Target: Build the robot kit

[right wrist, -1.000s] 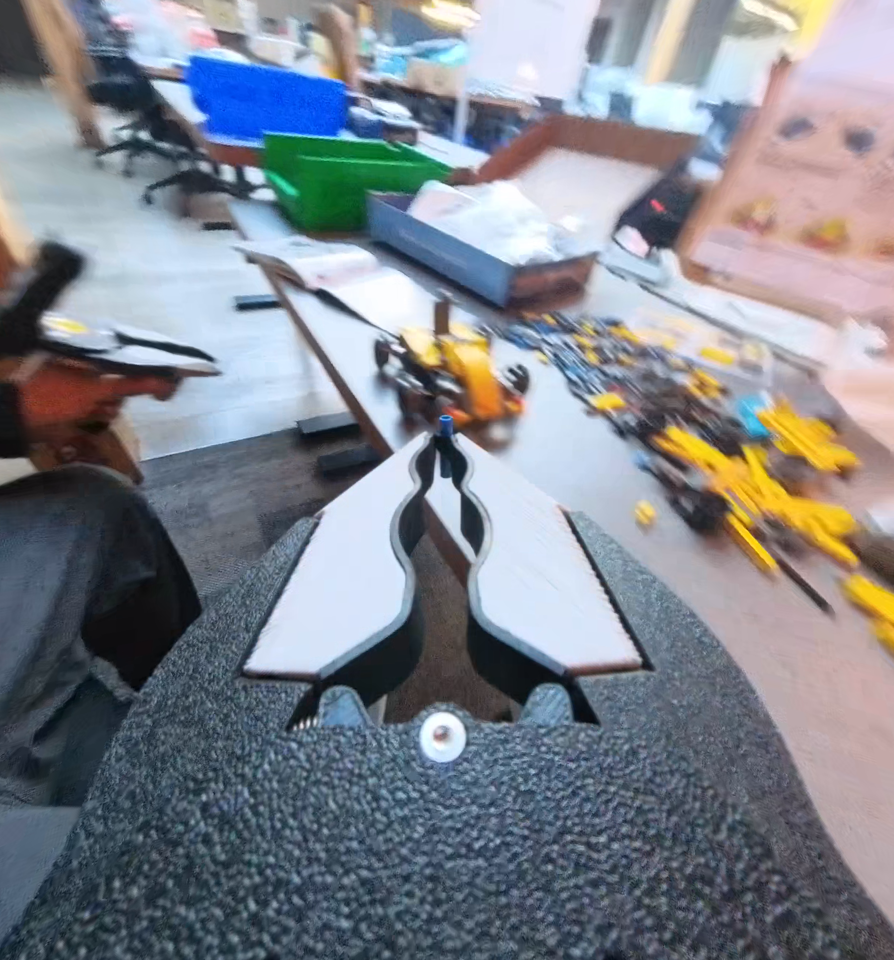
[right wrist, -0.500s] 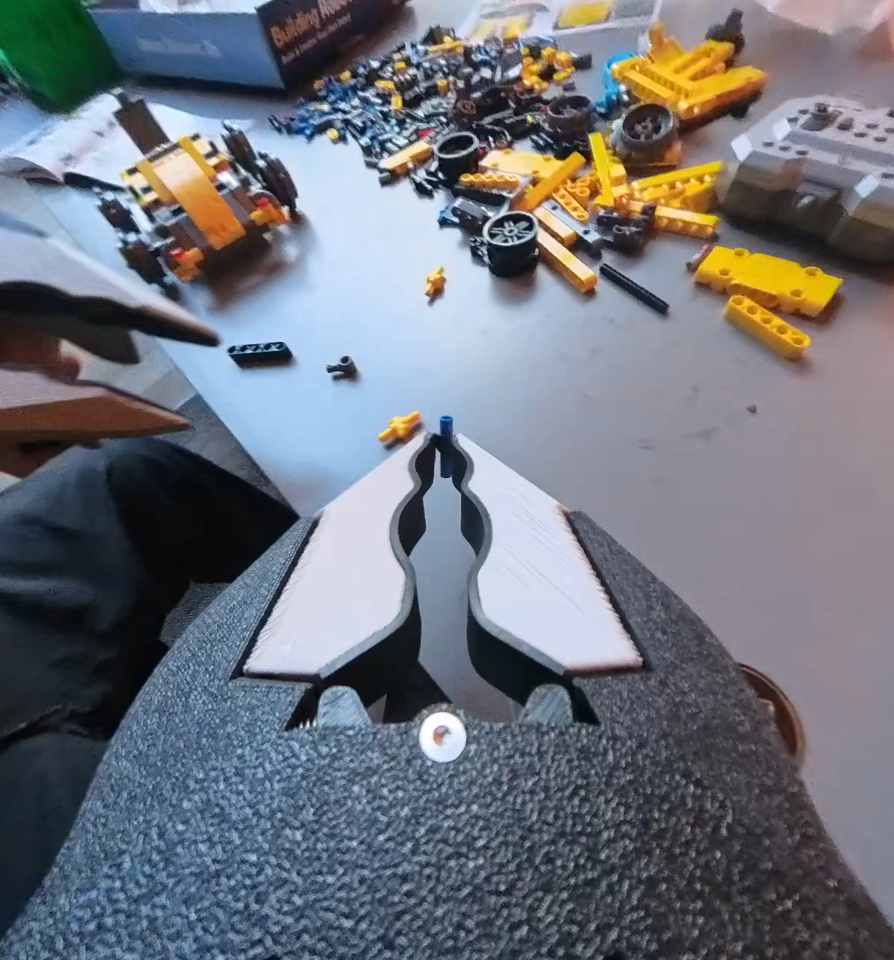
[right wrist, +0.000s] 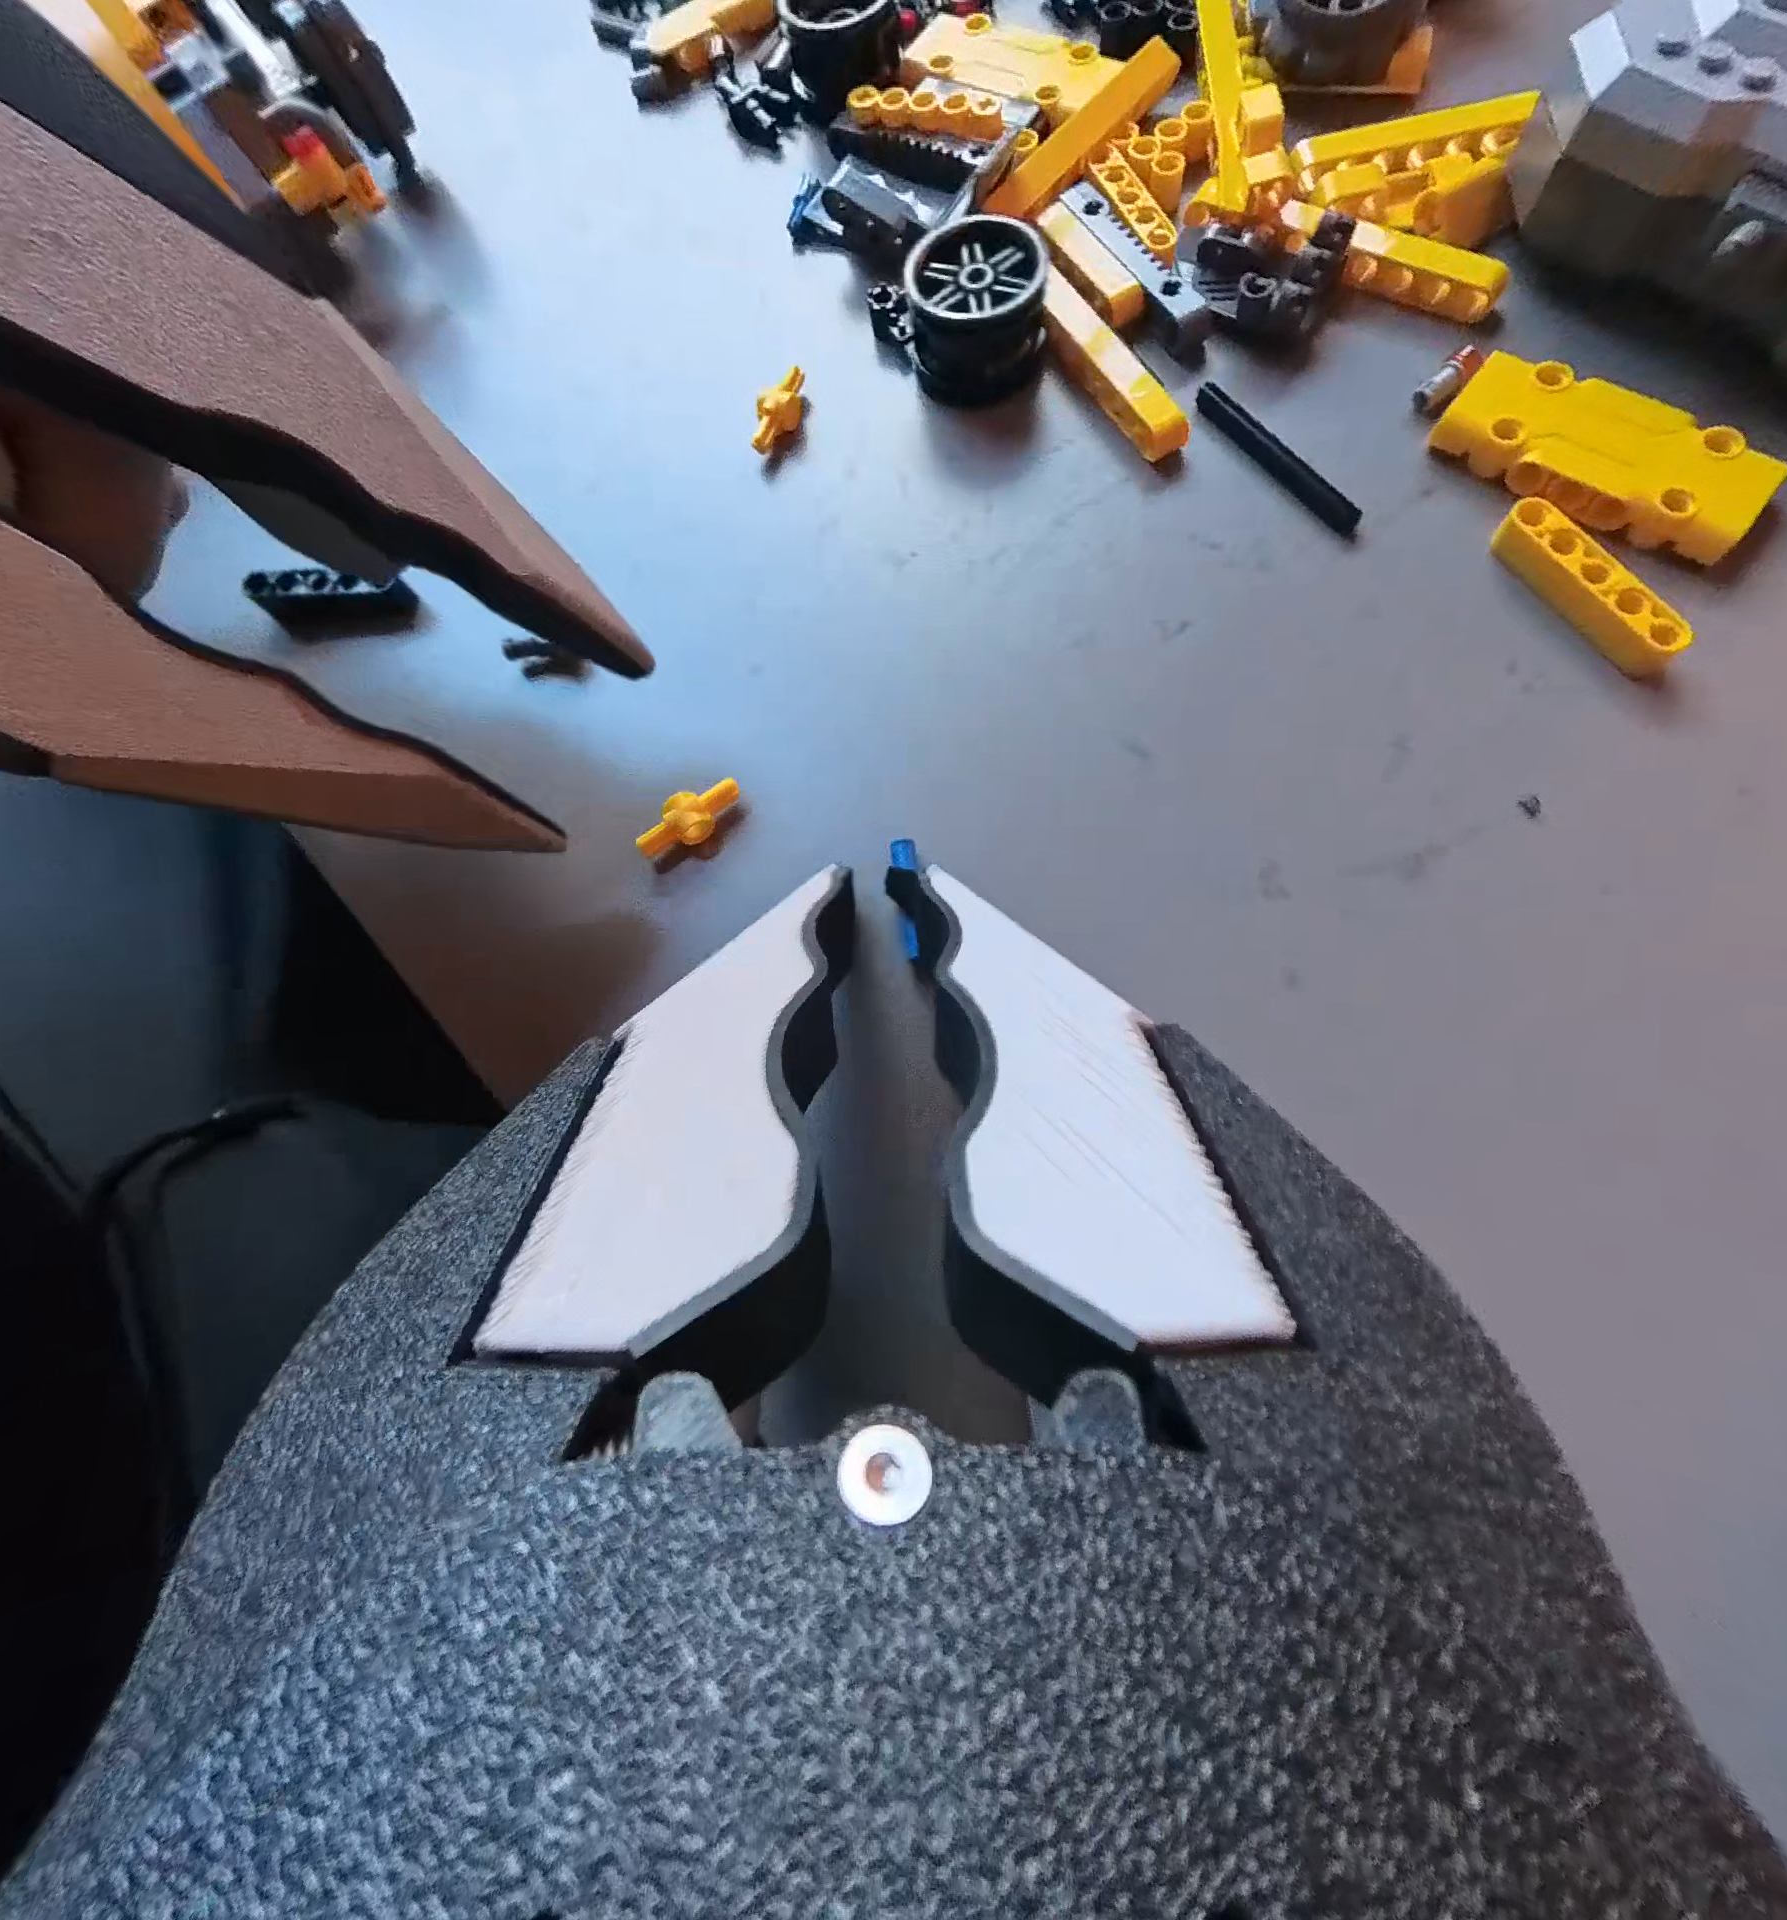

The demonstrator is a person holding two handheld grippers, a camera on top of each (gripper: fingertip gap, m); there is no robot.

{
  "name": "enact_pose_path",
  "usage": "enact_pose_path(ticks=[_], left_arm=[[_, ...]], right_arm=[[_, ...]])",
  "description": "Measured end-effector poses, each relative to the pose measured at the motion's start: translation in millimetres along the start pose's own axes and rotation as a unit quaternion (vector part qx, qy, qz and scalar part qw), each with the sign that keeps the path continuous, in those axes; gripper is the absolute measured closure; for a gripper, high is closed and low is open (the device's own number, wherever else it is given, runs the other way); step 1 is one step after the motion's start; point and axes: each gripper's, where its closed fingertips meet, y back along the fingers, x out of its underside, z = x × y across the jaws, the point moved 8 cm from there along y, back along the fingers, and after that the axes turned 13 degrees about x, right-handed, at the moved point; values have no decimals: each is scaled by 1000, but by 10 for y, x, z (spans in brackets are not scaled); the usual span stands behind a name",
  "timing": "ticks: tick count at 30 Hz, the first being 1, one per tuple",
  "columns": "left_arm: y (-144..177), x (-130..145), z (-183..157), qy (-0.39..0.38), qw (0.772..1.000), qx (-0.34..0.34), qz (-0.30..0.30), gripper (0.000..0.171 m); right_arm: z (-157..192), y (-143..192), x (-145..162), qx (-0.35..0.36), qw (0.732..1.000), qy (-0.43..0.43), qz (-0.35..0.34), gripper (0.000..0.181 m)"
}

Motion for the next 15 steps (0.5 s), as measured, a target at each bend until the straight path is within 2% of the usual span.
enact_pose_path(ticks=[6, 10, 15], left_arm=[[151, 176, -169, -5, 1000, 8, -21, 143], [310, 286, -292, -20, 999, 4, -31, 144], [339, 429, -345, -7, 1000, 0, -25, 144]], right_arm=[[34, 85, 6, -7, 999, 32, -21, 153], [146, 164, -88, -50, 994, 87, -44, 148], [114, 65, -60, -46, 994, 97, -3, 144]])
